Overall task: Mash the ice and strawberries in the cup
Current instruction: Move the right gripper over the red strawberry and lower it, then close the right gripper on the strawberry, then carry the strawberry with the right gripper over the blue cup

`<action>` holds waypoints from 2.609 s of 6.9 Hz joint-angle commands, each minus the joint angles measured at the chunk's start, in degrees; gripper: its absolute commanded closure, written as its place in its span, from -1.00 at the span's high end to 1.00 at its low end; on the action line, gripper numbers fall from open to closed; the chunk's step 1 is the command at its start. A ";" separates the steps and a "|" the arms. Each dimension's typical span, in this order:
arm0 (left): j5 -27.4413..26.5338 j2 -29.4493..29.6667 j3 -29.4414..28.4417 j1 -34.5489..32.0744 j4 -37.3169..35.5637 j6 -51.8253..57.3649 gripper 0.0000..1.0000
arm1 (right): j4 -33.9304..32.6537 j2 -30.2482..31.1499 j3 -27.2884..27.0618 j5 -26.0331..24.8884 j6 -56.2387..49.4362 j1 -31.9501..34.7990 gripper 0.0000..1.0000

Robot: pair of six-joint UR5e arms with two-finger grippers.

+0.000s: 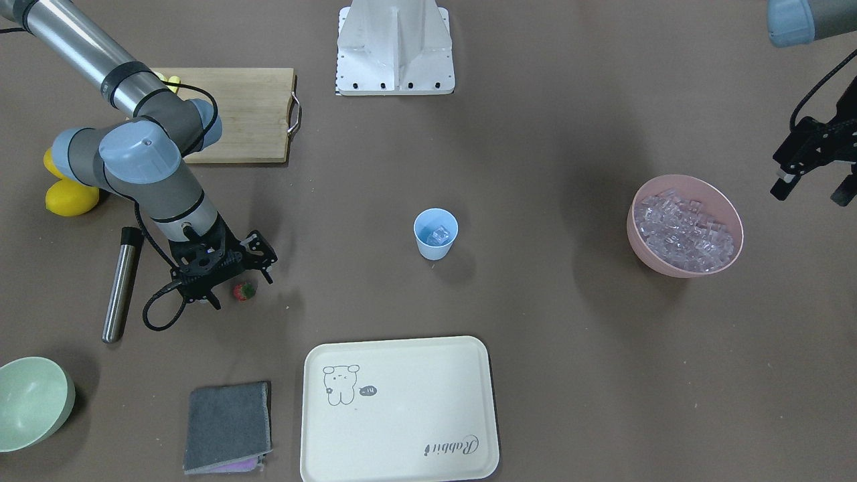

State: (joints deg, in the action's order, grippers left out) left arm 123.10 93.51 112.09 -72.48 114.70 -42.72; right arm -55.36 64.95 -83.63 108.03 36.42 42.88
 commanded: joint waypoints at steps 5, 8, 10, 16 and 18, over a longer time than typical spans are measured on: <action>0.12 -0.26 0.41 -0.03 0.00 0.00 0.96 | -0.36 0.44 1.63 1.57 -0.03 -0.25 0.68; 0.12 -0.34 0.58 -0.12 0.00 0.00 0.96 | -0.36 0.52 1.45 1.57 -0.12 -0.34 -1.00; 0.12 -0.69 0.67 -0.12 0.00 0.09 0.96 | -0.36 0.18 0.75 1.65 -0.12 -0.43 -1.00; 0.12 -0.43 0.41 -0.47 0.00 0.00 0.96 | -0.36 -11.84 -4.97 -0.26 12.51 -3.91 -1.00; 0.12 -0.43 0.41 -0.73 0.00 0.00 0.96 | -8.57 -18.16 -5.49 -10.16 17.01 -11.11 -1.00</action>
State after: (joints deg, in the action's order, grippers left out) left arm 123.23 93.13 112.51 -73.04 114.70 -42.71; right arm -59.10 50.61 -88.83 103.05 51.31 35.92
